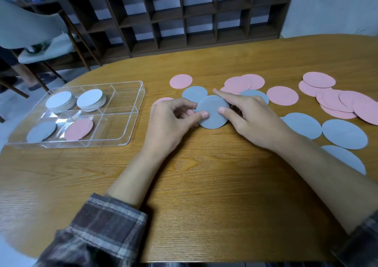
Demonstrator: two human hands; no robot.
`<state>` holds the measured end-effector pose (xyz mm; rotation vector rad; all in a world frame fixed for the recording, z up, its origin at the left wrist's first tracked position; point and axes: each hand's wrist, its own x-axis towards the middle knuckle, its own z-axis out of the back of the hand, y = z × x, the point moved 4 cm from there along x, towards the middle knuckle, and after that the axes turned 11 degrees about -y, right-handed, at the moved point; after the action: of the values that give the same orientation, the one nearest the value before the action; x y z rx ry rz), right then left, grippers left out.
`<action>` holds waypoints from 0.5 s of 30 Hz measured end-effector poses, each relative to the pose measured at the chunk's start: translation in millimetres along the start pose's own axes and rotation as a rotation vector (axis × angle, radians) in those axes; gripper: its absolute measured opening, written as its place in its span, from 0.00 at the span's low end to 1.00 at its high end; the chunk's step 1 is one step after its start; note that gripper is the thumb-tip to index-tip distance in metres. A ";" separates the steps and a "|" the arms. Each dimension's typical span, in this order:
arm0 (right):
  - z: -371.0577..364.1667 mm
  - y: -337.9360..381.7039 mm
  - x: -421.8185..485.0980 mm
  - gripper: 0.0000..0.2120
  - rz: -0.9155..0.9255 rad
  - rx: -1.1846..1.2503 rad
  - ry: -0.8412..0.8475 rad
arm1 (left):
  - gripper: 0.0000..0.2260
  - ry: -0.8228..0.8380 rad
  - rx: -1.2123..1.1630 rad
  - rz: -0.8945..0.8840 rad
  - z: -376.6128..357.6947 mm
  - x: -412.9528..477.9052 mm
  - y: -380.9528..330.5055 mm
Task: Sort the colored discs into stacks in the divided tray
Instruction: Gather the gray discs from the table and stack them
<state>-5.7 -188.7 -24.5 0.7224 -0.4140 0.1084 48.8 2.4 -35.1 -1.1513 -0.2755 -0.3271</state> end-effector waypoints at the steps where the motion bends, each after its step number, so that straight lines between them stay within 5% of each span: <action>1: 0.5 -0.4 0.6 0.20 0.007 0.001 -0.007 | 0.06 0.003 -0.005 -0.010 -0.8 -0.5 -0.7; 8: 19.9 -16.9 7.8 0.14 -0.089 0.016 -0.157 | 0.18 -0.002 0.309 -0.305 -10.8 3.4 3.1; 15: 25.1 -27.9 9.8 0.14 -0.162 0.036 -0.241 | 0.24 0.108 0.551 -0.220 -25.5 13.9 10.5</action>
<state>1.6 -226.6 -20.9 0.8053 -0.5827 -0.1255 66.9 -18.9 -48.4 -0.5597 -0.3699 -0.4707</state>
